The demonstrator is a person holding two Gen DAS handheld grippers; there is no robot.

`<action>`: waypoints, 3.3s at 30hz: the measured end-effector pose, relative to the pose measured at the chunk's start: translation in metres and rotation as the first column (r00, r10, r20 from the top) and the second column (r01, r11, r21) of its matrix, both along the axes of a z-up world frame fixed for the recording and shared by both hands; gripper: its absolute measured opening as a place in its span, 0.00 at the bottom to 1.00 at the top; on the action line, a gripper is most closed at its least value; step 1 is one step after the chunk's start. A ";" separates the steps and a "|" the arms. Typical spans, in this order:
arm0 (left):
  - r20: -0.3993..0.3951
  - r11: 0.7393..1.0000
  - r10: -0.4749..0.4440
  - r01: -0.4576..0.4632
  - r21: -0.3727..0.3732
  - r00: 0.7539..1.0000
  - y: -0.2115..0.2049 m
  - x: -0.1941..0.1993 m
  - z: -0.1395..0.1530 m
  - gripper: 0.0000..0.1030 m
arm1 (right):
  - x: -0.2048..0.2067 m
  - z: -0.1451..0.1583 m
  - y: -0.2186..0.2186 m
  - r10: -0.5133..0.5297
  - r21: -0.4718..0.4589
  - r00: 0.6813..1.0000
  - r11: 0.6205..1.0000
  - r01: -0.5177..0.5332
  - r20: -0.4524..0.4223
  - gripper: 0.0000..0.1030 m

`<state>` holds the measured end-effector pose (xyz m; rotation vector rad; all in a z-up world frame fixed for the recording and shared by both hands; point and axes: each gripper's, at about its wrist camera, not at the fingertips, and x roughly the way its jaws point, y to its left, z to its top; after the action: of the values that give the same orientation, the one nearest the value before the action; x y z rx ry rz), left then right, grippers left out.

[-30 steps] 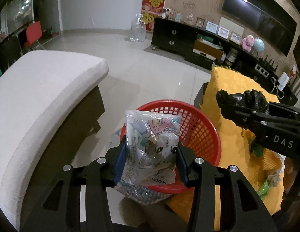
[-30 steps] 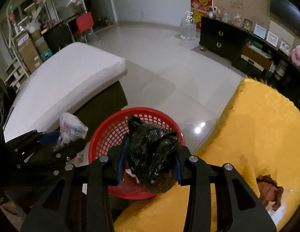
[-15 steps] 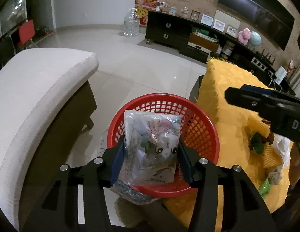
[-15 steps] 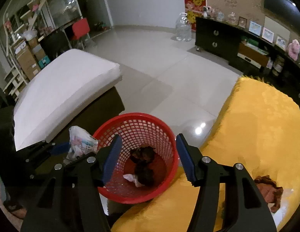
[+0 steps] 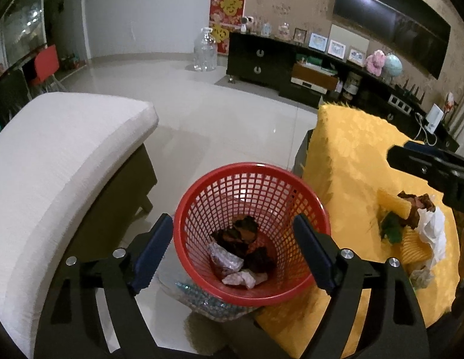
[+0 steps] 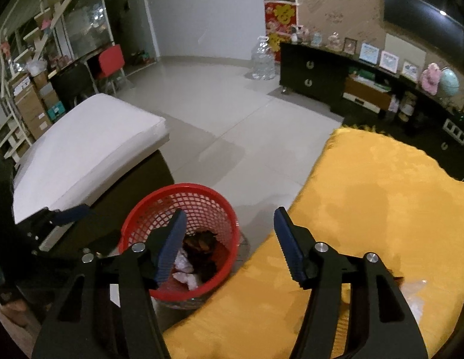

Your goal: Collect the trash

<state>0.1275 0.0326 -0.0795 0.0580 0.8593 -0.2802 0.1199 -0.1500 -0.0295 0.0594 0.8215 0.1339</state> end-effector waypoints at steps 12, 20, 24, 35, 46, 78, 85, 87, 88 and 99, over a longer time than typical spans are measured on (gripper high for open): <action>0.075 1.000 -0.022 0.022 0.006 0.997 -0.008 -0.019 0.032 0.78 | -0.048 0.022 -0.043 -0.116 -0.053 0.987 0.991 0.123 0.108 0.70; 0.084 0.995 -0.096 0.095 0.016 0.992 -0.036 -0.034 0.037 0.81 | -0.090 0.025 -0.098 -0.262 -0.087 0.955 0.957 0.276 0.141 0.75; 0.073 0.988 -0.151 0.149 0.028 0.986 -0.059 -0.042 0.032 0.81 | -0.113 0.017 -0.126 -0.336 -0.099 0.933 0.932 0.350 0.129 0.75; 0.015 0.952 -0.300 0.299 0.062 0.954 -0.133 -0.056 0.010 0.81 | -0.171 -0.005 -0.180 -0.485 -0.084 0.869 0.866 0.493 0.103 0.75; -0.081 0.909 -0.396 0.403 0.109 0.915 -0.217 -0.042 -0.036 0.81 | -0.194 -0.031 -0.209 -0.542 -0.054 0.838 0.837 0.545 0.061 0.75; -0.296 0.873 -0.485 0.475 -0.112 0.823 -0.281 -0.009 -0.107 0.28 | -0.189 -0.068 -0.231 -0.580 -0.030 0.814 0.815 0.579 -0.024 0.75; -0.223 0.856 -0.511 0.516 -0.040 0.830 -0.271 -0.026 -0.086 0.28 | -0.194 -0.063 -0.228 -0.587 -0.038 0.810 0.809 0.586 -0.009 0.75; -0.196 0.851 -0.518 0.524 -0.024 0.832 -0.266 -0.033 -0.078 0.28 | -0.193 -0.061 -0.224 -0.581 -0.039 0.814 0.814 0.580 -0.006 0.75; -0.187 0.851 -0.520 0.525 -0.022 0.834 -0.263 -0.036 -0.075 0.28 | -0.192 -0.060 -0.221 -0.575 -0.040 0.818 0.818 0.574 -0.005 0.75; -0.113 0.863 -0.504 0.502 -0.047 0.856 -0.217 -0.051 -0.044 0.28 | -0.171 -0.065 -0.197 -0.499 -0.029 0.865 0.866 0.498 -0.053 0.75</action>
<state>0.0763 -0.1845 -0.1233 0.2572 0.9550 -0.7924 -0.0507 -0.3472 -0.0947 0.2629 0.8422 -0.3678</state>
